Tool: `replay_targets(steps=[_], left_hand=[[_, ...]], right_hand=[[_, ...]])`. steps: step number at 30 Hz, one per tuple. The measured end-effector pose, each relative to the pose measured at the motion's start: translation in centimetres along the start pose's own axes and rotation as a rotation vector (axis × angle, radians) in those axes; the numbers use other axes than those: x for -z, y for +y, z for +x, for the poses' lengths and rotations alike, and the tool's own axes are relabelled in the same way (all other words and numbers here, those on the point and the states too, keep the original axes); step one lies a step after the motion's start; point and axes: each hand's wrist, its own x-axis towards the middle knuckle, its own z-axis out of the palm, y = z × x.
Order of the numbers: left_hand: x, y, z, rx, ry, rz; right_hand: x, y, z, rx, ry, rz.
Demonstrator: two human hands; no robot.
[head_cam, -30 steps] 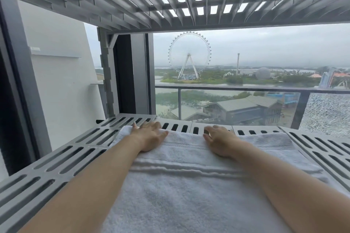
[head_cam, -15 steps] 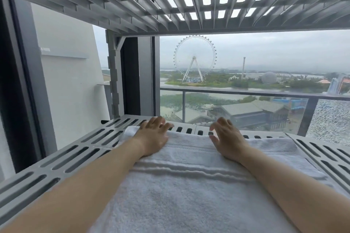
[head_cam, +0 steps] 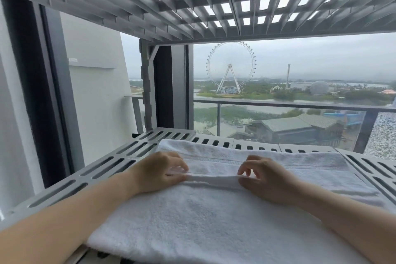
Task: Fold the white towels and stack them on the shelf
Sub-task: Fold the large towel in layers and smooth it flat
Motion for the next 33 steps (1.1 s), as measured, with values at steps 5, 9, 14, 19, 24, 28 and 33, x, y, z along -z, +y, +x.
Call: replay_targets(steps=[5,9,14,19,24,28,33], left_hand=[[-0.6,1.4,-0.8,-0.071,0.191,0.145],[-0.5,1.4,-1.2,-0.074,0.204,0.162],[-0.5,0.8,-1.4,-0.032,0.116,0.139],[-0.4,0.6,-1.4,-0.041,0.074,0.108],[-0.2,0.8,-1.4,-0.070,0.049,0.155],[-0.3,1.1,-1.5,-0.032,0.069,0.181],[-0.2,1.0,-0.1,0.032,-0.007,0.210]], right_hand=[[-0.1,-1.1,-0.7,0.099,0.168,-0.144],[-0.2,-1.1,-0.8,0.128,0.061,-0.149],[-0.2,-0.9,-0.6,0.158,-0.001,-0.107],[-0.1,-0.8,-0.5,0.141,-0.040,-0.124],[-0.3,-1.0,-0.5,0.139,-0.017,-0.144],[-0.5,-1.3,-0.7,0.088,0.005,-0.143],[-0.6,-1.7,0.0,-0.032,-0.035,-0.131]])
